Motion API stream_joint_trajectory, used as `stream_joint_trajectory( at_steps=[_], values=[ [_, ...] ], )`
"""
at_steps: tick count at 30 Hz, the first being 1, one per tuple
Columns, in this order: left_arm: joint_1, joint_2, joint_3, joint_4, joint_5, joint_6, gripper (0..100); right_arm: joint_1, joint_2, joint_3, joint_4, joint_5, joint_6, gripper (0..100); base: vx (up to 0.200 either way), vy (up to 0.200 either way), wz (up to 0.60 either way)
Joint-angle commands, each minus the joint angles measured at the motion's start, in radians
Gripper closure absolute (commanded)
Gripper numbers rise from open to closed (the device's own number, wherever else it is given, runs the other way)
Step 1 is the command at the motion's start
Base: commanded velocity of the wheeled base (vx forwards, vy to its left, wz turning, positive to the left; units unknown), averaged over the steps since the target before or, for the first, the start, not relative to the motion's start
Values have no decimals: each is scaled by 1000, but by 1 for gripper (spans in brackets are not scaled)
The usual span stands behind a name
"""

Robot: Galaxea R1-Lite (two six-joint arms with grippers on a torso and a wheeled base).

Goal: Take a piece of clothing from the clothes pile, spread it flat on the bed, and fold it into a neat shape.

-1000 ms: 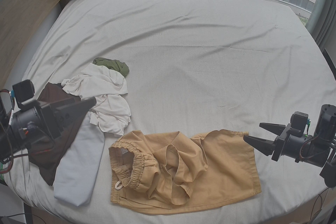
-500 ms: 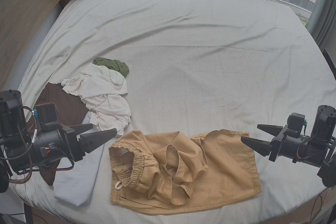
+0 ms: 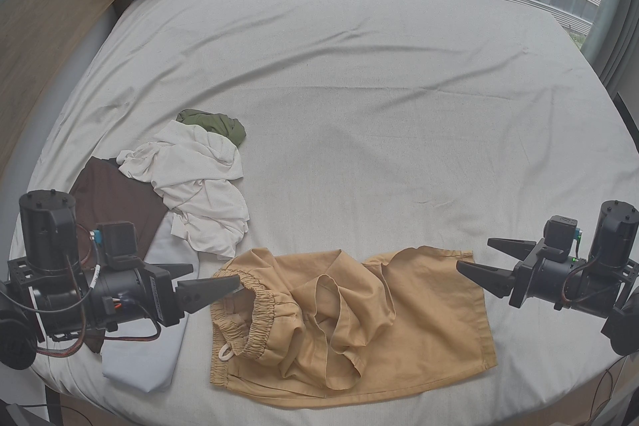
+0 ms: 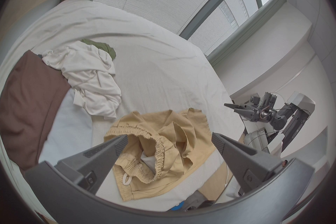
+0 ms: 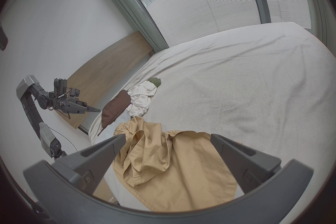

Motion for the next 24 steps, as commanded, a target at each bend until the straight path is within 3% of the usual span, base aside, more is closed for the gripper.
stream_joint_trajectory(
  at_steps=[1, 24],
  values=[
    [-22, 70, 4, -9, 0, -2, 0, -1, 10, -1, 0, 0, 0, 0, 0, 0, 0],
    [-78, 294, 62, -251, 6, -74, 0, -3, 48, 8, -55, -1, -3, 0, 0, 0, 0]
  ],
)
